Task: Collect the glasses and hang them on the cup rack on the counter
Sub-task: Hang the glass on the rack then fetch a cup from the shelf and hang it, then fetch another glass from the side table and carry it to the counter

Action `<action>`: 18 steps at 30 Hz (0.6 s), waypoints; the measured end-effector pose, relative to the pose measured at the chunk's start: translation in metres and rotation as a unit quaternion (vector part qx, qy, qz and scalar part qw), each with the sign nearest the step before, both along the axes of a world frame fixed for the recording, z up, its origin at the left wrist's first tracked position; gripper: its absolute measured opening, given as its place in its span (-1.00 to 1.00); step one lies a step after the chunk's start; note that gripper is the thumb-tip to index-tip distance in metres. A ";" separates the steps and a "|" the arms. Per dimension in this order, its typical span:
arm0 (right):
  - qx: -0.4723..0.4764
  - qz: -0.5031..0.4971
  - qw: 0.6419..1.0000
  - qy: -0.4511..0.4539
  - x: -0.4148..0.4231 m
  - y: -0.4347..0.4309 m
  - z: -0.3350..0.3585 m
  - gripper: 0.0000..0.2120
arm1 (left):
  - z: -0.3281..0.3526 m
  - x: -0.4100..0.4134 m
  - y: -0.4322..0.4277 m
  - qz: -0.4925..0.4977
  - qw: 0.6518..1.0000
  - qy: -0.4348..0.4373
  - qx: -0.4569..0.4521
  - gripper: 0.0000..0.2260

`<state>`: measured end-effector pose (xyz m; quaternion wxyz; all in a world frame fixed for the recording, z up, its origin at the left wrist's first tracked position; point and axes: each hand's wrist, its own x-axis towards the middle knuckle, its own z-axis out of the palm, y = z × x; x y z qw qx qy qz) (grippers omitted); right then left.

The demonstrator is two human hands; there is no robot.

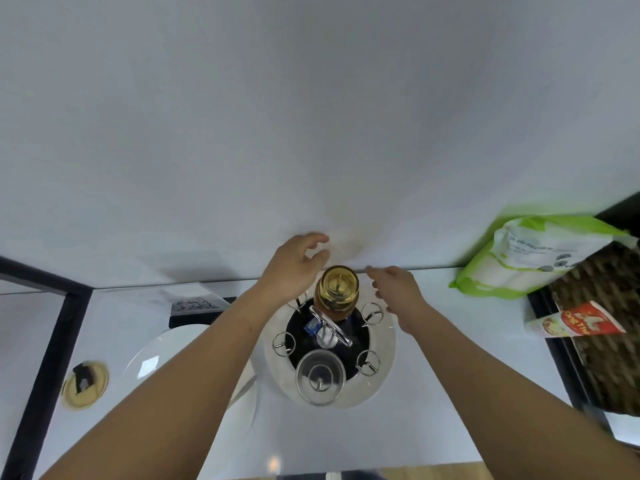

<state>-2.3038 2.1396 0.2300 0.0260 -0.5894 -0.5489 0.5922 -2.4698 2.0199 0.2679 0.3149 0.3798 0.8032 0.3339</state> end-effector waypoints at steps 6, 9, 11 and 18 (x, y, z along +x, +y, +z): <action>0.074 0.037 0.997 0.000 0.004 -0.022 0.040 -0.78 | 0.028 0.003 -0.019 -0.009 1.000 -0.016 0.015 -0.71; 0.113 0.052 0.992 0.008 0.005 -0.030 0.067 -0.78 | 0.050 0.001 -0.025 -0.010 0.999 -0.026 0.035 -0.66; 0.139 0.057 0.988 0.022 0.007 -0.034 0.085 -0.79 | 0.064 0.002 -0.027 -0.015 0.998 -0.022 0.054 -0.65; 0.232 0.062 0.971 0.022 0.030 -0.047 0.143 -0.71 | 0.106 0.019 -0.018 -0.056 0.993 -0.019 0.105 -0.59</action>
